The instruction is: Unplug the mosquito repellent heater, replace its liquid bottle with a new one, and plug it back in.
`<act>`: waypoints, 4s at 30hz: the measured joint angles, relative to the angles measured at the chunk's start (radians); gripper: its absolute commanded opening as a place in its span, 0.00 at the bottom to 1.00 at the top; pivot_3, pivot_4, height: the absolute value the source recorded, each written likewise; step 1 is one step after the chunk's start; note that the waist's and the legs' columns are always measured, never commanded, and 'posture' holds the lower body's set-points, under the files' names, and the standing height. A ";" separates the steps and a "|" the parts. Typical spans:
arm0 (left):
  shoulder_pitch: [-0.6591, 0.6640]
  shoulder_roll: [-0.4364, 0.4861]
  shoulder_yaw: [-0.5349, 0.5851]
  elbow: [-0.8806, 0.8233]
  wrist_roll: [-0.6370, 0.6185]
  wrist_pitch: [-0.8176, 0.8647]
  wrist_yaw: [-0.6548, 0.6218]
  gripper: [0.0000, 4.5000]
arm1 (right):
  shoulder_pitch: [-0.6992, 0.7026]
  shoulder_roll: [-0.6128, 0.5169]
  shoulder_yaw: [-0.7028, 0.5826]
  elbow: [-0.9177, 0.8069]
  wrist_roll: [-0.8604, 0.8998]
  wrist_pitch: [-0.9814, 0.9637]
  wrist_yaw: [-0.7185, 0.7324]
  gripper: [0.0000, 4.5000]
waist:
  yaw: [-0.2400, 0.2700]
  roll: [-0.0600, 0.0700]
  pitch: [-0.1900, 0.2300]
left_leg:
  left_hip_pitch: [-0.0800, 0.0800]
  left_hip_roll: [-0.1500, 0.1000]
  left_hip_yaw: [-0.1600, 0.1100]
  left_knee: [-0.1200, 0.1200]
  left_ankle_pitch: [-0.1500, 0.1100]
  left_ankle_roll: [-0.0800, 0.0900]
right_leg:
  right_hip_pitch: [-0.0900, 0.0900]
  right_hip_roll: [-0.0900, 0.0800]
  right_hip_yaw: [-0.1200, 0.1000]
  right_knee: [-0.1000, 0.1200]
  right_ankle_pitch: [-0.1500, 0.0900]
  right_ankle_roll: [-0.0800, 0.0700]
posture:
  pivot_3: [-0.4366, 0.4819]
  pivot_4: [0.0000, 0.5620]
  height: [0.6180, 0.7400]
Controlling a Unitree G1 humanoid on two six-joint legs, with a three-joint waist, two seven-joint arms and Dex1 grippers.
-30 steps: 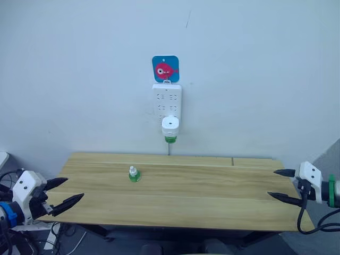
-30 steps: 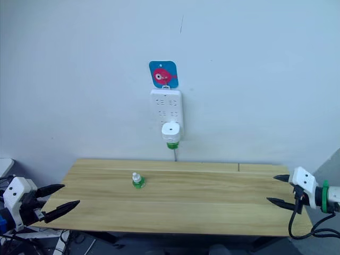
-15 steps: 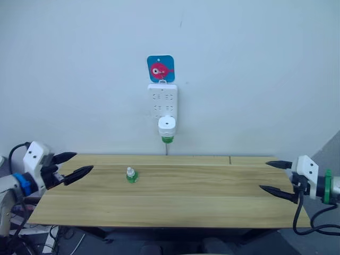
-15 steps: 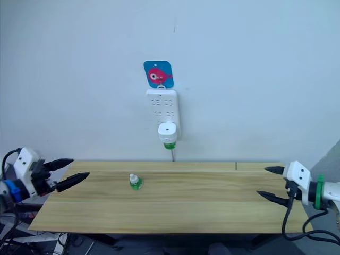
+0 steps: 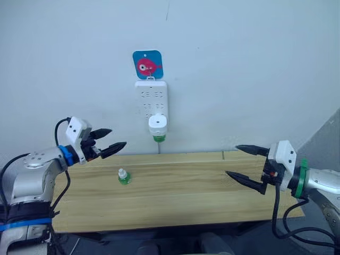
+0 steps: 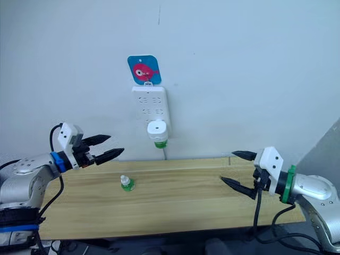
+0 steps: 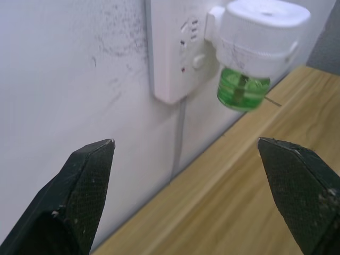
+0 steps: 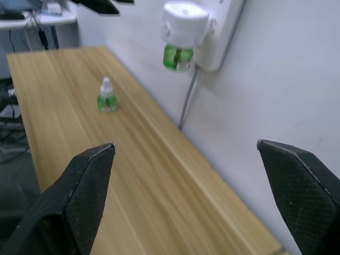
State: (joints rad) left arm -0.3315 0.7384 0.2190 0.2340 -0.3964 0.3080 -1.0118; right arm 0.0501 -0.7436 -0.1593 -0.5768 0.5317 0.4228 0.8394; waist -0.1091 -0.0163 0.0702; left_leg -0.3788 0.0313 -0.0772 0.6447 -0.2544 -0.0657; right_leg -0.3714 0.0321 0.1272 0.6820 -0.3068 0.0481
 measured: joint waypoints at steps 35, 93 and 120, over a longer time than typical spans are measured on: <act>-0.361 -0.136 -0.131 0.513 0.160 -0.285 -0.026 1.00 | -0.110 0.046 0.066 -0.084 0.003 0.111 -0.136 0.99 | -0.037 -0.002 0.007 | -0.003 -0.001 -0.003 0.000 0.000 0.000 | -0.001 0.000 -0.002 0.000 0.000 0.001 | 0.29 0.13 1.00; -0.453 -0.163 -0.105 0.506 0.127 -0.204 -0.205 0.30 | -0.204 0.142 0.192 -0.088 -0.003 0.150 -0.193 1.00 | -0.061 -0.006 0.020 | -0.005 -0.002 -0.006 0.001 0.000 0.000 | -0.002 0.000 -0.003 0.000 0.001 0.002 | 0.27 0.11 1.00; -0.352 -0.145 -0.093 0.311 0.084 -0.095 -0.156 0.30 | -0.638 0.687 0.490 0.233 -0.312 0.476 -0.651 1.00 | -0.081 -0.004 0.021 | -0.008 -0.003 -0.016 0.000 0.000 0.000 | -0.002 -0.002 -0.011 0.001 0.004 -0.003 | 0.29 0.13 1.00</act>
State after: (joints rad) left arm -0.6831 0.5934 0.1260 0.5448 -0.3128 0.2135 -1.1675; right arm -0.5882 -0.0570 0.3308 -0.3434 0.2201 0.8986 0.1884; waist -0.1898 -0.0200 0.0915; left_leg -0.3865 0.0282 -0.0932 0.6447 -0.2540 -0.0659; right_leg -0.3735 0.0298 0.1166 0.6826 -0.3026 0.0450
